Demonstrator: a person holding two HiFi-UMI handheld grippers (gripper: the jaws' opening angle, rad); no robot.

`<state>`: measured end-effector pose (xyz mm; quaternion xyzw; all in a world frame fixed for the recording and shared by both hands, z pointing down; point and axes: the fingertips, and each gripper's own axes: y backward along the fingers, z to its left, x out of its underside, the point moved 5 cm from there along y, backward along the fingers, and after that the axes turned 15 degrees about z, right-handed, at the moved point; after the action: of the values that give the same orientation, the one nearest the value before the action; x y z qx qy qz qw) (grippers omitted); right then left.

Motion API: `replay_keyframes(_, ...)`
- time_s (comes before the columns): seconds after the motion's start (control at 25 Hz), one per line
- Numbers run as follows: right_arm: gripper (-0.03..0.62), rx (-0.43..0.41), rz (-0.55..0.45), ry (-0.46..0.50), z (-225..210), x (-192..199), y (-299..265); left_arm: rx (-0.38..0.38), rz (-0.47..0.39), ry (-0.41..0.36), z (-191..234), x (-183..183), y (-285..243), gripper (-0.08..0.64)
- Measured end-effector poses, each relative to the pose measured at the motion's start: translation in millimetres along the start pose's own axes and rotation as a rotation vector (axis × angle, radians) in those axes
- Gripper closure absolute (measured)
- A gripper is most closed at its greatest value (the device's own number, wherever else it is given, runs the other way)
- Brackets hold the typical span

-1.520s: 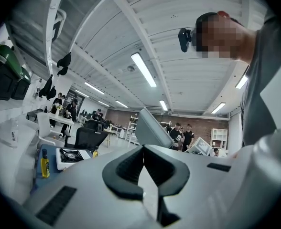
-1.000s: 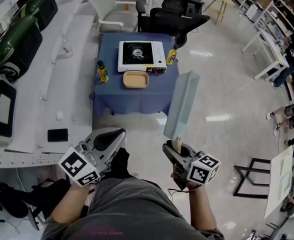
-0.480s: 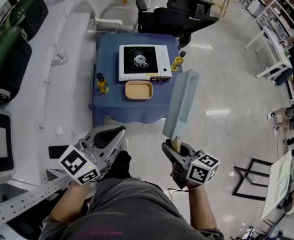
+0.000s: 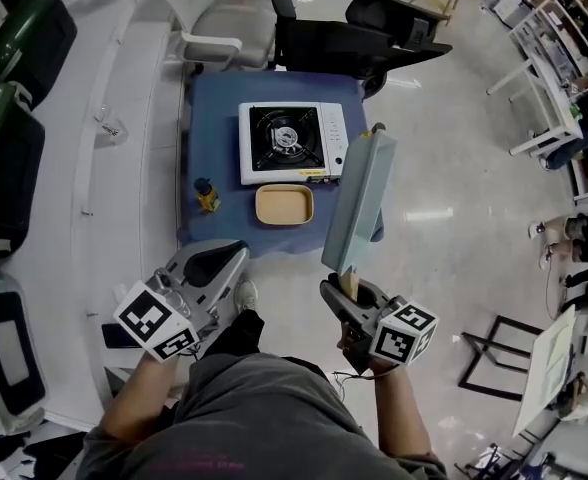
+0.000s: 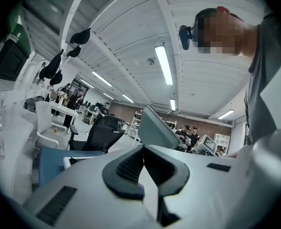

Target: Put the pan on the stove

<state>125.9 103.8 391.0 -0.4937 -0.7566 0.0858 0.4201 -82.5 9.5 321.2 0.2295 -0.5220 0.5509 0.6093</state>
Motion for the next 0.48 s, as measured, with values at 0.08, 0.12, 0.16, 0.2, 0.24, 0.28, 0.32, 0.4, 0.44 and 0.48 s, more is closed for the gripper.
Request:
replay_keyframes(0.08,0.488,0.006,0.007,-0.003,-2.9,-12.3,-10.8,-0.001,0.004,0.007,17.4,-3.2,-1.9,0.558)
replay_keyframes(0.12,0.488,0.006,0.01,-0.002,-4.8,-17.5,-16.0,-0.003,0.006,0.01,25.4,-4.4,-2.6,0.558)
replay_keyframes(0.16,0.488,0.005,0.014,0.001,-7.0,-22.0,-21.1,-0.005,0.01,0.012,32.8,-5.2,-3.3,0.558)
replay_keyframes(0.2,0.488,0.004,0.019,0.002,-9.1,-26.2,-26.0,-0.006,0.014,0.015,39.9,-5.6,-4.1,0.558)
replay_keyframes(0.24,0.488,0.005,0.023,0.002,-11.0,-30.4,-30.6,-0.007,0.018,0.018,46.8,-5.8,-5.0,0.558)
replay_keyframes(0.28,0.488,0.006,0.028,0.001,-12.6,-34.5,-35.0,-0.007,0.022,0.021,53.2,-5.9,-6.1,0.558)
replay_keyframes(0.32,0.488,0.009,0.032,0.001,-14.1,-38.4,-39.2,-0.006,0.025,0.024,59.2,-5.8,-7.3,0.558)
replay_keyframes(0.4,0.488,0.013,0.039,-0.001,-17.0,-45.8,-47.0,-0.003,0.031,0.029,69.8,-5.6,-10.4,0.558)
replay_keyframes(0.44,0.488,0.014,0.042,-0.002,-18.4,-49.3,-50.8,-0.002,0.035,0.03,74.7,-5.3,-12.1,0.558)
replay_keyframes(0.48,0.488,0.014,0.045,-0.004,-19.5,-52.7,-54.4,-0.001,0.037,0.032,79.2,-5.2,-13.5,0.558)
